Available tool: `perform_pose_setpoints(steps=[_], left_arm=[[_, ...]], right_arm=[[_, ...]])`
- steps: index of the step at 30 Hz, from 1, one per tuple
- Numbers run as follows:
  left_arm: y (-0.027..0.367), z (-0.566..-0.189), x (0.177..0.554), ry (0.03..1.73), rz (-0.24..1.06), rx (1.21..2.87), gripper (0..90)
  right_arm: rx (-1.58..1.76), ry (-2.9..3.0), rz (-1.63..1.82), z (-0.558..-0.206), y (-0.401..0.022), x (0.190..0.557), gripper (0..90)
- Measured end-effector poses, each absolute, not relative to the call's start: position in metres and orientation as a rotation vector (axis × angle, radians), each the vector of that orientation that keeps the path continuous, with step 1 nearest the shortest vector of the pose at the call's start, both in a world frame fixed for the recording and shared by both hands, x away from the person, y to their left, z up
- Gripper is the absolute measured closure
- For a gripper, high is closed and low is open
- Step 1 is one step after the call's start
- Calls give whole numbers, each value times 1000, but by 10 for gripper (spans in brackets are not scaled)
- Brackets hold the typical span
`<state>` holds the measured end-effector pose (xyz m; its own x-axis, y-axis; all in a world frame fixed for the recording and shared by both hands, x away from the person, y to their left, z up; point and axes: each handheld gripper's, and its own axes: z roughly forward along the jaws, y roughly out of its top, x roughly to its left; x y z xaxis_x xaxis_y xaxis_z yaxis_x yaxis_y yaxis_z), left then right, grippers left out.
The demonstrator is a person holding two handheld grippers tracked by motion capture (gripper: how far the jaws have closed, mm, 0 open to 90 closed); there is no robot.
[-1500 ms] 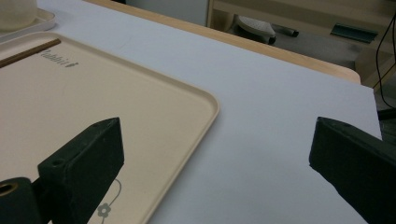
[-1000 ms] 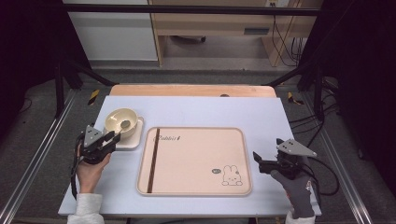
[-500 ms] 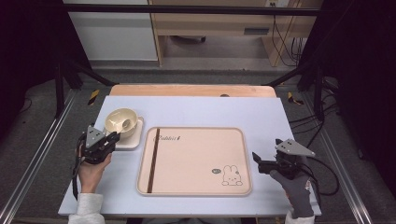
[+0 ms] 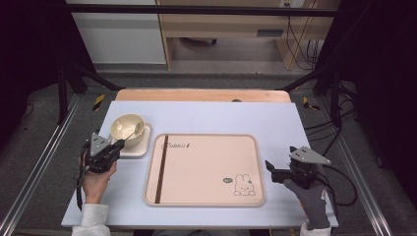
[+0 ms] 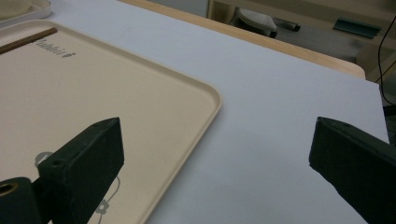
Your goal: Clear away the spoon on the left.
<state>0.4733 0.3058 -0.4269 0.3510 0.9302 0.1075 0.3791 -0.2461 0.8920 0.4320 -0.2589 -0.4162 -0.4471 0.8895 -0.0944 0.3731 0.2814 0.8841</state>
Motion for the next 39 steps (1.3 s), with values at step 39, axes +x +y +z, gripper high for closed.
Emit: perform_pose_setpoints(steps=[39], left_arm=[[311,-396,450,1121,886,1666,890]], right_arm=[[1138,1949,1120,-415,-260,431,33]])
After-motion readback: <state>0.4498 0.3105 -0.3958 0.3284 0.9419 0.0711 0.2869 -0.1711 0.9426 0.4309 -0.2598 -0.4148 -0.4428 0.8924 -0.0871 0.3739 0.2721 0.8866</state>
